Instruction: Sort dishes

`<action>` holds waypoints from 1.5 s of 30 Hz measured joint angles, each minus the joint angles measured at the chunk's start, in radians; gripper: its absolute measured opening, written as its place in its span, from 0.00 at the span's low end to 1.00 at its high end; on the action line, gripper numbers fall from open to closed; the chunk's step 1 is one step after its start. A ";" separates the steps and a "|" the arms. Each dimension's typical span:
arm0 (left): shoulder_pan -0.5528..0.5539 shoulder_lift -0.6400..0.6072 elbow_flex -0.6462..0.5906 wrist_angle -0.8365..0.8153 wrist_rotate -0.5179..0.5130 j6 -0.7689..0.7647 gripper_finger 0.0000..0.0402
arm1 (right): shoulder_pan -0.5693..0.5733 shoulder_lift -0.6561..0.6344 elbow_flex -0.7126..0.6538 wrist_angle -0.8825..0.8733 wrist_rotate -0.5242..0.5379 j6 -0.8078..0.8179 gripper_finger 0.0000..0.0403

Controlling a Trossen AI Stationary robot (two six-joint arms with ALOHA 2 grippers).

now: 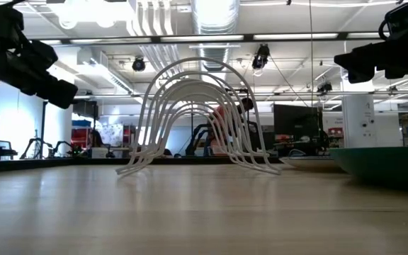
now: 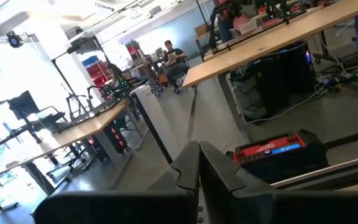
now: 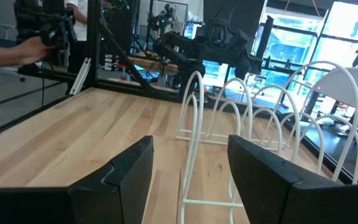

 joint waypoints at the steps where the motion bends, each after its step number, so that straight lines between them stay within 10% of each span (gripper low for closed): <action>1: 0.000 0.000 0.000 0.003 0.001 -0.020 0.00 | 0.000 0.000 0.000 0.009 0.000 -0.025 0.49; 7: -0.013 0.000 0.009 0.093 0.030 -0.379 0.00 | 0.000 0.000 0.000 0.090 0.129 0.054 0.49; 14: -0.029 0.001 0.130 0.074 0.252 -0.392 0.00 | 0.000 0.000 0.000 0.084 0.287 0.211 0.49; 27: -0.028 0.000 0.318 -0.031 1.137 -0.563 0.00 | 0.000 0.000 0.000 0.091 0.286 0.120 0.49; 45: -0.031 0.142 0.342 -0.005 1.364 -0.934 0.00 | 0.000 0.000 0.000 0.096 0.298 0.294 0.49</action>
